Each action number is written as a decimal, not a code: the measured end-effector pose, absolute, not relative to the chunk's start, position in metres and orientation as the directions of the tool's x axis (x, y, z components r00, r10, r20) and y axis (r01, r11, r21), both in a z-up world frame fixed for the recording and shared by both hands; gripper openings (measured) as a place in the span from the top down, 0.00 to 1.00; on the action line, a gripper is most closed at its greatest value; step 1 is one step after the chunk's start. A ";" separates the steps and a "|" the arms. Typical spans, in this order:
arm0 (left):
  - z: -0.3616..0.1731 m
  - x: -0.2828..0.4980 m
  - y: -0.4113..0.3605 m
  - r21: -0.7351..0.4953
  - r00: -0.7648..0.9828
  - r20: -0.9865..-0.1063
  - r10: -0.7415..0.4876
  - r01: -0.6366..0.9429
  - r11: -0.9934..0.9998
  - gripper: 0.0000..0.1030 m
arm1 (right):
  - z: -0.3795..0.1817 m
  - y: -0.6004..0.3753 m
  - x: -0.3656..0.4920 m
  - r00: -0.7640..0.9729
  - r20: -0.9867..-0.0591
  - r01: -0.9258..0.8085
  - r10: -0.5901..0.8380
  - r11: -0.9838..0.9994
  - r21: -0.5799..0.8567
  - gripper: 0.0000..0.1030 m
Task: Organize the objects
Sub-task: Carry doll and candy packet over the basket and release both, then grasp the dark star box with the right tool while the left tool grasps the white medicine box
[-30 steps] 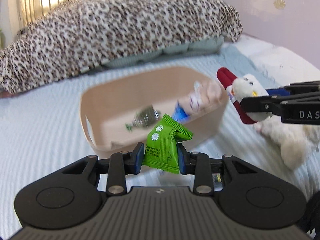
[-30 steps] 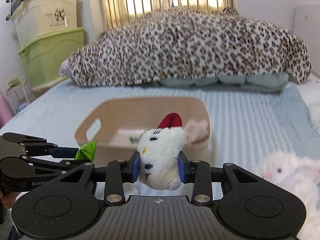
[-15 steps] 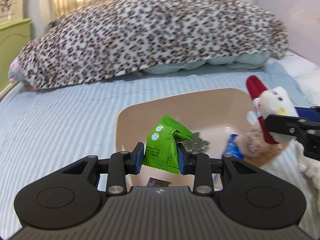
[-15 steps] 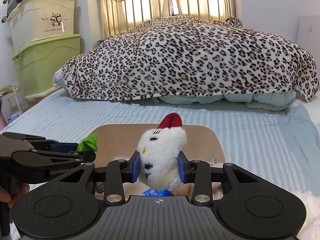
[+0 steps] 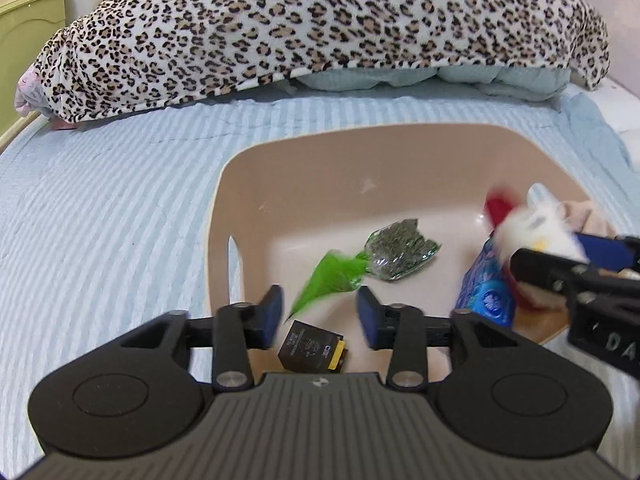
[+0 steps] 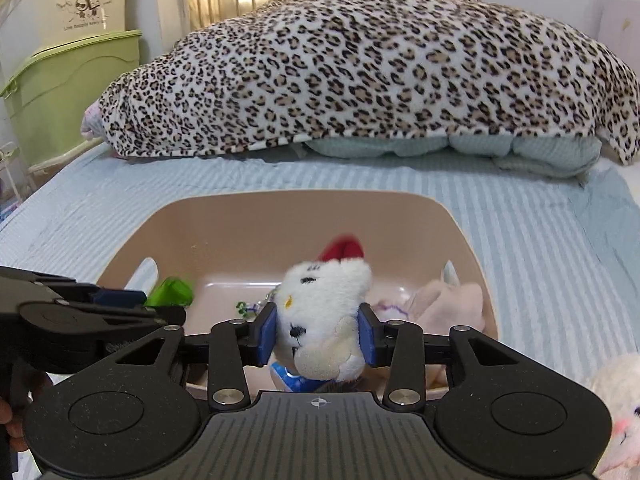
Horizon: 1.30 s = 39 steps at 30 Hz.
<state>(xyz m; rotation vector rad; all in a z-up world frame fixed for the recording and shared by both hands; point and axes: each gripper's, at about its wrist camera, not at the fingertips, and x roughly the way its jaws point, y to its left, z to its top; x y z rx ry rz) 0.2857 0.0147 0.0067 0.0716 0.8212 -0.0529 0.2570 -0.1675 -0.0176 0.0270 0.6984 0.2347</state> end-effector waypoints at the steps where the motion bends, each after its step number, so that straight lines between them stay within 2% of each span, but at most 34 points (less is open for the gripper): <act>1: 0.009 0.284 0.016 0.045 0.685 -0.728 -0.014 0.068 0.997 0.31 | -0.017 -0.168 0.255 0.745 -0.629 -0.201 0.223 0.974 0.107 0.51; 3: 0.014 0.279 0.016 0.045 0.700 -0.714 -0.007 0.055 0.997 0.26 | -0.013 -0.170 0.249 0.755 -0.615 -0.202 0.227 0.973 0.111 0.36; 6: 0.022 0.271 0.020 0.016 0.698 -0.715 -0.037 0.069 0.998 0.25 | -0.003 -0.171 0.237 0.778 -0.589 -0.211 0.219 0.974 0.083 0.24; 7: 0.025 0.267 0.021 0.008 0.701 -0.712 -0.045 0.073 0.997 0.24 | 0.001 -0.172 0.232 0.784 -0.582 -0.215 0.218 0.974 0.074 0.22; 9: 0.031 0.260 0.022 0.010 0.706 -0.707 -0.039 0.065 0.998 0.17 | 0.009 -0.175 0.223 0.790 -0.572 -0.223 0.219 0.973 0.065 0.12; 10: 0.034 0.255 0.022 0.010 0.712 -0.701 -0.034 0.058 0.998 0.13 | 0.012 -0.177 0.218 0.793 -0.568 -0.225 0.221 0.972 0.063 0.10; 15: 0.042 0.232 0.027 -0.038 0.712 -0.699 -0.069 0.059 0.998 0.12 | 0.019 -0.186 0.189 0.808 -0.545 -0.238 0.223 0.970 0.044 0.03; 21: 0.034 0.203 0.025 -0.026 0.706 -0.703 -0.082 0.090 0.996 0.12 | 0.004 -0.197 0.155 0.783 -0.584 -0.252 0.214 0.968 0.016 0.01; 30: 0.001 0.177 0.021 0.002 0.651 -0.753 -0.092 0.142 0.990 0.12 | -0.032 -0.211 0.129 0.715 -0.671 -0.260 0.196 0.966 0.006 0.00; 39: -0.040 0.169 0.015 0.000 0.596 -0.796 -0.106 0.175 0.985 0.12 | -0.074 -0.211 0.122 0.622 -0.754 -0.231 0.212 0.970 0.082 0.00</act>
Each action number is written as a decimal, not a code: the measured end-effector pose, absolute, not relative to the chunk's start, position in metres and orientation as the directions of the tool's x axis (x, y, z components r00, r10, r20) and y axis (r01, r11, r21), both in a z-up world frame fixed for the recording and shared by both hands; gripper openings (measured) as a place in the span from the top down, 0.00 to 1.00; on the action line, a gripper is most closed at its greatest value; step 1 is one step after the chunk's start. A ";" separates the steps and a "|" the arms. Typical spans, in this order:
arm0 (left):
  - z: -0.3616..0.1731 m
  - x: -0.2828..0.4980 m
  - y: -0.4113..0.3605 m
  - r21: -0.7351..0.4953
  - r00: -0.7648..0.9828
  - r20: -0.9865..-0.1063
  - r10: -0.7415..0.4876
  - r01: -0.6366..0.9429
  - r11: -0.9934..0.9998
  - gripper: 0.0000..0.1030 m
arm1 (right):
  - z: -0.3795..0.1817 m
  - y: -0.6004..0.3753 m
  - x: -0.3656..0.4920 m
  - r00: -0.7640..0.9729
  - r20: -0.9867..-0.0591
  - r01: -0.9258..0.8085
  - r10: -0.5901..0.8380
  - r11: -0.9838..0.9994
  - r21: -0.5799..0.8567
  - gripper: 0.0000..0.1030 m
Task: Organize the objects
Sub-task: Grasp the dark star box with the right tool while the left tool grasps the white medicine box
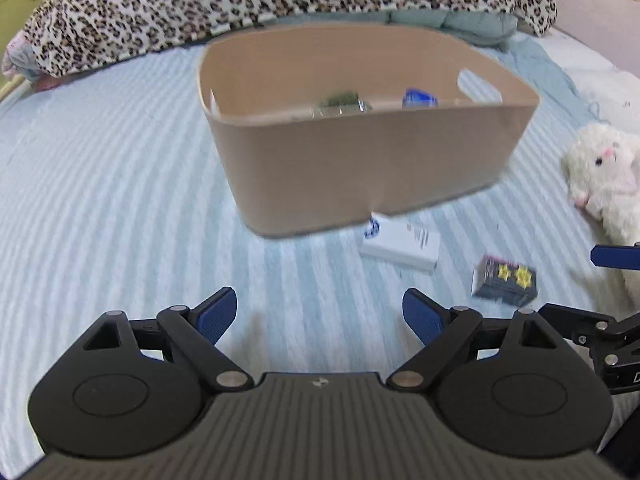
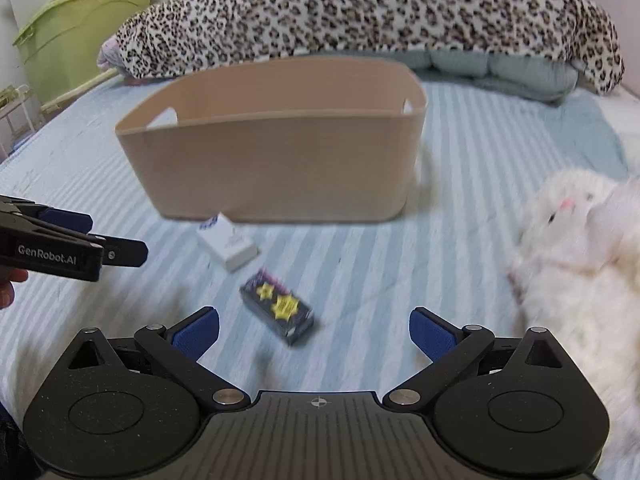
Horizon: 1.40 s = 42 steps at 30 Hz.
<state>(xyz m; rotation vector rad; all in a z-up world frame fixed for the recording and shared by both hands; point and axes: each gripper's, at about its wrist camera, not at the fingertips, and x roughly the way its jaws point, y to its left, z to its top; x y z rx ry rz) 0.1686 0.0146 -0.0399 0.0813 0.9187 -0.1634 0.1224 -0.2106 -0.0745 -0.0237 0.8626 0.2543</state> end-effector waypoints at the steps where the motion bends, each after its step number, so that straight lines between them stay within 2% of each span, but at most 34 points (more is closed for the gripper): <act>1: -0.045 0.169 0.013 0.001 0.588 -0.802 -0.106 0.178 0.984 0.12 | -0.078 -0.209 0.122 0.616 -0.759 -0.235 0.212 0.969 0.081 0.00; 11: -0.075 0.185 -0.001 -0.013 0.570 -0.807 -0.154 0.243 0.970 0.12 | -0.103 -0.190 0.145 0.577 -0.789 -0.285 0.210 0.958 0.047 0.00; 20: -0.082 0.202 -0.011 -0.005 0.579 -0.792 -0.194 0.311 0.950 0.12 | -0.110 -0.190 0.169 0.568 -0.807 -0.268 0.159 0.963 0.001 0.16; 25: -0.087 0.202 -0.012 -0.035 0.586 -0.777 -0.231 0.326 0.945 0.11 | -0.107 -0.189 0.174 0.541 -0.826 -0.289 0.158 0.957 -0.006 0.30; 27: -0.085 0.205 -0.020 -0.026 0.578 -0.785 -0.223 0.329 0.944 0.11 | -0.105 -0.190 0.172 0.542 -0.826 -0.293 0.157 0.956 -0.011 0.40; 30: -0.086 0.207 -0.032 -0.001 0.574 -0.793 -0.204 0.334 0.943 0.11 | -0.105 -0.193 0.168 0.539 -0.826 -0.291 0.161 0.957 -0.003 0.50; 31: -0.086 0.207 -0.035 0.009 0.572 -0.796 -0.195 0.334 0.943 0.11 | -0.106 -0.194 0.167 0.537 -0.828 -0.287 0.160 0.958 -0.001 0.56; 32: -0.087 0.208 -0.038 0.022 0.574 -0.798 -0.184 0.334 0.942 0.12 | -0.107 -0.195 0.167 0.534 -0.830 -0.284 0.159 0.959 0.001 0.66; 33: -0.086 0.208 -0.038 0.025 0.575 -0.797 -0.185 0.337 0.941 0.16 | -0.108 -0.194 0.167 0.534 -0.830 -0.283 0.158 0.959 0.001 0.69; 34: -0.086 0.211 -0.039 0.018 0.576 -0.795 -0.192 0.339 0.941 0.25 | -0.109 -0.193 0.167 0.535 -0.830 -0.283 0.159 0.959 0.002 0.72; 35: -0.085 0.211 -0.038 0.009 0.575 -0.794 -0.199 0.338 0.941 0.31 | -0.109 -0.194 0.166 0.533 -0.830 -0.285 0.165 0.958 0.007 0.80; 36: -0.084 0.212 -0.036 0.005 0.574 -0.794 -0.200 0.335 0.942 0.41 | -0.108 -0.194 0.166 0.531 -0.831 -0.286 0.165 0.958 0.008 0.79; 42: -0.066 0.211 -0.025 0.007 0.576 -0.799 -0.171 0.293 0.956 0.41 | -0.091 -0.191 0.165 0.567 -0.805 -0.273 0.173 0.962 0.015 0.79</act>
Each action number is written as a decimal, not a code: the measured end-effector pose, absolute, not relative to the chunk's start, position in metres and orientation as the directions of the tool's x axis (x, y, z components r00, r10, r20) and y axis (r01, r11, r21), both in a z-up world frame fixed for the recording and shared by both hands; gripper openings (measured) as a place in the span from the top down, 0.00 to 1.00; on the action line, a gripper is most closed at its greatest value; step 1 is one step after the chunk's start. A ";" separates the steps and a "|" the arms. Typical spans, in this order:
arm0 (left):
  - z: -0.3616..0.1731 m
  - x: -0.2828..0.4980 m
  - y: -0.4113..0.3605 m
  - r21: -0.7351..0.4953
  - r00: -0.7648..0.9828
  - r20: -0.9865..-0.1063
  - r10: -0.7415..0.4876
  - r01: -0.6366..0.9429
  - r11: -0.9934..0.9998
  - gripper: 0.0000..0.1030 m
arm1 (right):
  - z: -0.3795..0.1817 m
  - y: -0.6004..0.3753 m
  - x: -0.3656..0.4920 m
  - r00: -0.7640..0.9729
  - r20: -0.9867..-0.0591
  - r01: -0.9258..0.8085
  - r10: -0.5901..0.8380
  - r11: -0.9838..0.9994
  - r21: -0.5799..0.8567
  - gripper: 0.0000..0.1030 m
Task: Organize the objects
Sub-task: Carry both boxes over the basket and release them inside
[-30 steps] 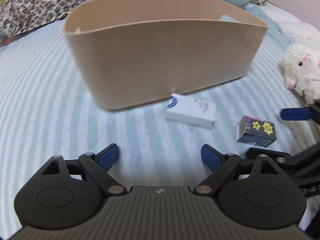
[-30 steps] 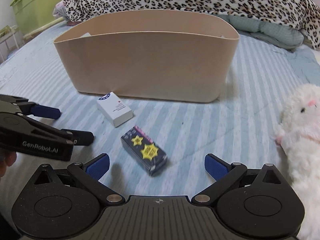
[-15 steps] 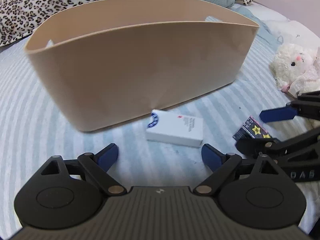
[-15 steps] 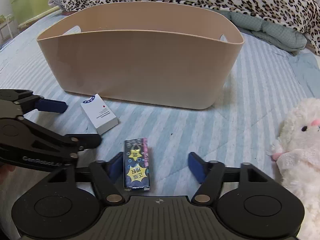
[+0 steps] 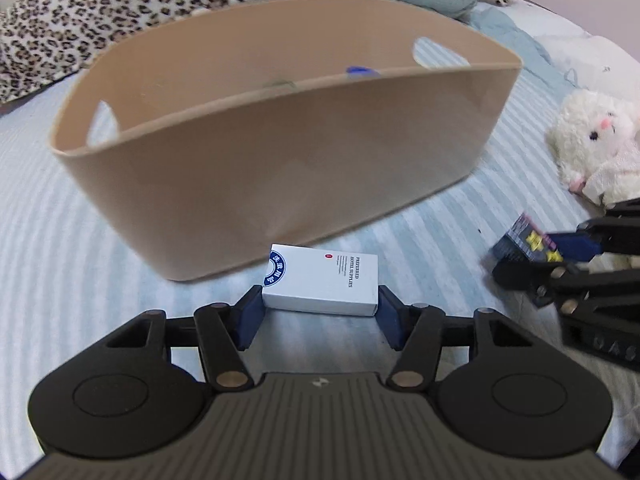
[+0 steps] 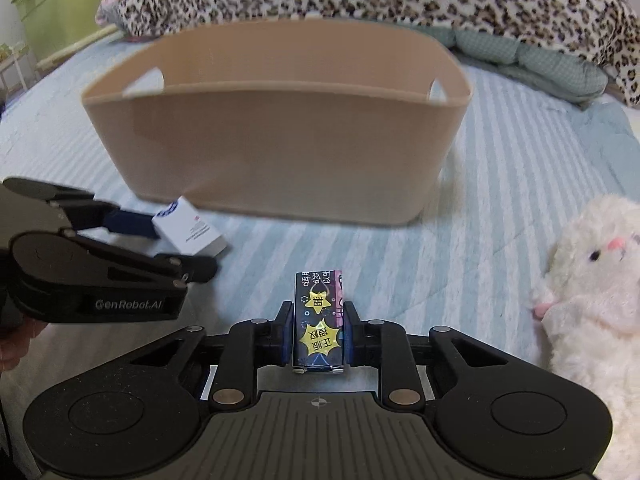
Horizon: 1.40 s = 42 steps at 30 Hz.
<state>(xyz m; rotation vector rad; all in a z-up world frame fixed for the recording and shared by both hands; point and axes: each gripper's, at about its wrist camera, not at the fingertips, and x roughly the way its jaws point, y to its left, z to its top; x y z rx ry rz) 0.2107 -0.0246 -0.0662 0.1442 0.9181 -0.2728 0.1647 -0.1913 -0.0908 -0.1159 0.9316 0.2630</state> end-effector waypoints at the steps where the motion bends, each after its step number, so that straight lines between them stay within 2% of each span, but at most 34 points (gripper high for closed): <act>1: -0.060 0.211 -0.021 -0.004 0.576 -0.799 -0.172 0.280 0.960 0.41 | -0.084 -0.190 0.163 0.586 -0.791 -0.268 0.179 0.963 0.019 0.79; 3: -0.041 0.208 -0.012 -0.034 0.592 -0.783 -0.192 0.267 0.963 0.41 | -0.072 -0.190 0.164 0.623 -0.759 -0.253 0.188 0.967 0.032 0.79; 10: 0.019 0.188 0.002 -0.027 0.729 -0.656 -0.196 0.237 0.971 0.41 | -0.033 -0.204 0.167 0.753 -0.629 -0.171 0.193 0.981 0.096 0.79; 13: 0.037 0.196 0.005 -0.003 0.791 -0.596 -0.139 0.171 0.985 0.41 | -0.018 -0.206 0.173 0.794 -0.575 -0.153 0.197 0.980 0.125 0.79; 17: 0.046 0.211 0.012 -0.039 0.824 -0.555 -0.115 0.112 0.993 0.41 | -0.001 -0.201 0.186 0.832 -0.514 -0.145 0.207 0.977 0.159 0.79; 20: 0.043 0.227 0.004 0.037 0.856 -0.515 -0.030 0.058 0.998 0.41 | 0.002 -0.192 0.201 0.847 -0.488 -0.148 0.209 0.976 0.162 0.79; 24: 0.024 0.252 -0.001 0.012 0.843 -0.538 -0.014 0.025 1.000 0.41 | -0.003 -0.182 0.226 0.845 -0.490 -0.140 0.213 0.973 0.182 0.79; 26: 0.013 0.266 -0.006 0.040 0.830 -0.558 0.003 0.023 0.999 0.41 | -0.012 -0.175 0.236 0.847 -0.494 -0.127 0.198 0.977 0.173 0.79; 34: -0.011 0.286 -0.014 0.034 0.761 -0.649 -0.012 0.044 0.998 0.40 | -0.053 -0.162 0.262 0.771 -0.624 -0.090 0.129 0.992 0.094 0.78; 35: -0.011 0.286 -0.014 0.034 0.753 -0.658 -0.014 0.048 0.998 0.40 | -0.055 -0.163 0.261 0.768 -0.629 -0.082 0.119 0.993 0.087 0.76; 36: -0.012 0.284 -0.014 0.033 0.749 -0.662 -0.013 0.047 0.998 0.39 | -0.054 -0.163 0.259 0.769 -0.628 -0.078 0.119 0.993 0.093 0.62; 38: -0.007 0.281 -0.010 0.038 0.745 -0.666 0.010 0.021 0.999 0.32 | -0.050 -0.167 0.259 0.770 -0.626 -0.060 0.123 0.991 0.121 0.53; 40: -0.001 0.275 -0.002 0.031 0.748 -0.663 0.028 -0.011 0.999 0.18 | -0.044 -0.168 0.254 0.779 -0.615 -0.055 0.121 0.991 0.125 0.47; 42: 0.007 0.267 0.006 -0.002 0.746 -0.665 0.025 -0.035 0.999 0.12 | -0.035 -0.169 0.246 0.795 -0.595 -0.053 0.119 0.991 0.127 0.33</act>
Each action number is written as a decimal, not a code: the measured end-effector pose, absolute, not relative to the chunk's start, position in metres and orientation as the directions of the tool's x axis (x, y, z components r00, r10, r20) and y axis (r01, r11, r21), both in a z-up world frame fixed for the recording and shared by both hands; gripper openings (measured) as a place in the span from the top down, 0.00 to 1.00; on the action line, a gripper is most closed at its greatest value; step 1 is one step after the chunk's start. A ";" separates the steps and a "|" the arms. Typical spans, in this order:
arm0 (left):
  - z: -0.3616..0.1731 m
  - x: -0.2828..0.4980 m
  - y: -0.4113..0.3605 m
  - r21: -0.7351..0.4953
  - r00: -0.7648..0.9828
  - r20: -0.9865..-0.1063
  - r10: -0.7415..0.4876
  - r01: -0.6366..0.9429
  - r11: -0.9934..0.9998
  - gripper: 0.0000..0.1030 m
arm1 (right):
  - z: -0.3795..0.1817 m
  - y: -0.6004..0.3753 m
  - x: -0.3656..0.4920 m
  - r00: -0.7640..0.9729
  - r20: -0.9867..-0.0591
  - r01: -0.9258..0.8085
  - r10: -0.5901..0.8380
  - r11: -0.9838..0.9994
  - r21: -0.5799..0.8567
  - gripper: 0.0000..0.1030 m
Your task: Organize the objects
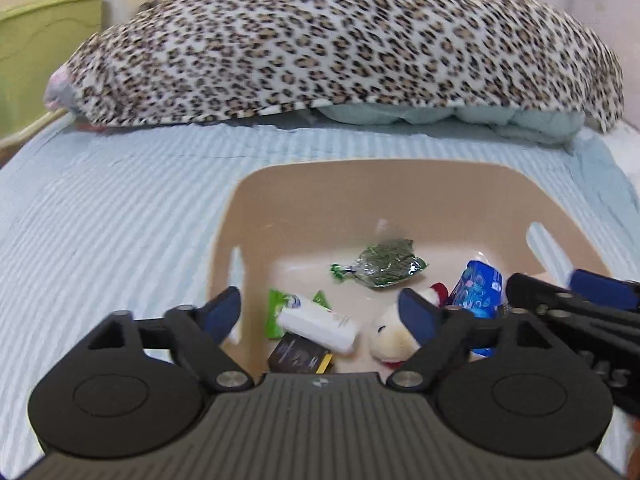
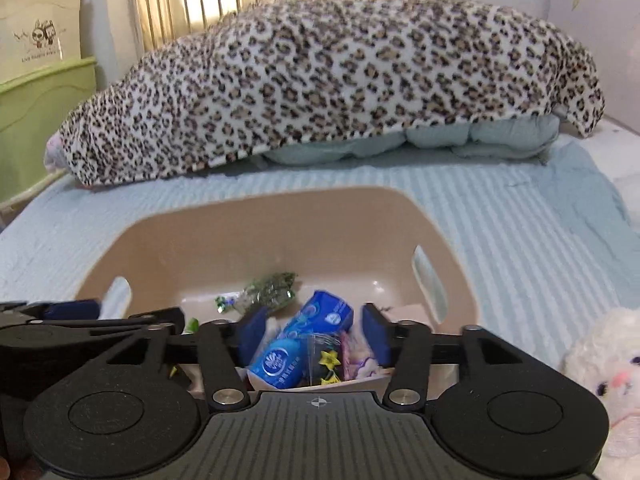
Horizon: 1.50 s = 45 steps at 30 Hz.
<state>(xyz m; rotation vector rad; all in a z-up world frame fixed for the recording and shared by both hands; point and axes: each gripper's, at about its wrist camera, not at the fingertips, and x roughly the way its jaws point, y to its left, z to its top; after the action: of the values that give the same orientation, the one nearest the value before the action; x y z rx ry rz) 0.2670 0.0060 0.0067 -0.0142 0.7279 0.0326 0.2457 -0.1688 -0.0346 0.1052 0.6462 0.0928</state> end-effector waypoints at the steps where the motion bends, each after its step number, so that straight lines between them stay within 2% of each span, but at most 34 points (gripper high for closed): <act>1: 0.011 0.262 0.010 -0.026 0.746 -0.666 0.010 -0.037 0.999 0.12 | -0.028 -0.169 0.240 0.803 -0.583 -0.053 0.123 0.989 0.135 0.29; 3: 0.019 0.252 0.013 -0.060 0.747 -0.665 -0.014 -0.035 0.998 0.12 | -0.016 -0.170 0.228 0.811 -0.572 -0.046 0.123 0.988 0.148 0.23; 10: 0.042 0.213 0.006 -0.051 0.751 -0.660 -0.007 -0.036 0.998 0.12 | 0.016 -0.174 0.183 0.825 -0.555 -0.017 0.108 0.986 0.167 0.16; 19: 0.058 0.164 0.010 -0.054 0.746 -0.666 0.007 -0.057 0.997 0.12 | 0.039 -0.175 0.140 0.828 -0.550 -0.022 0.109 0.987 0.162 0.16; 30: 0.057 0.111 0.036 -0.050 0.738 -0.675 0.010 -0.060 0.997 0.12 | 0.020 -0.172 0.093 0.800 -0.593 -0.031 0.091 0.993 0.111 0.16; 45: 0.051 0.067 0.019 0.004 0.745 -0.667 0.010 -0.010 1.000 0.12 | 0.015 -0.176 0.047 0.799 -0.596 -0.033 0.083 0.995 0.095 0.17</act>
<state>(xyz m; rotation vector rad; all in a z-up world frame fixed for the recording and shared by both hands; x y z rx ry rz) 0.0674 0.0190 0.0513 0.0006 0.7298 0.0109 0.0469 -0.1759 0.0148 0.0813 0.6423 0.0622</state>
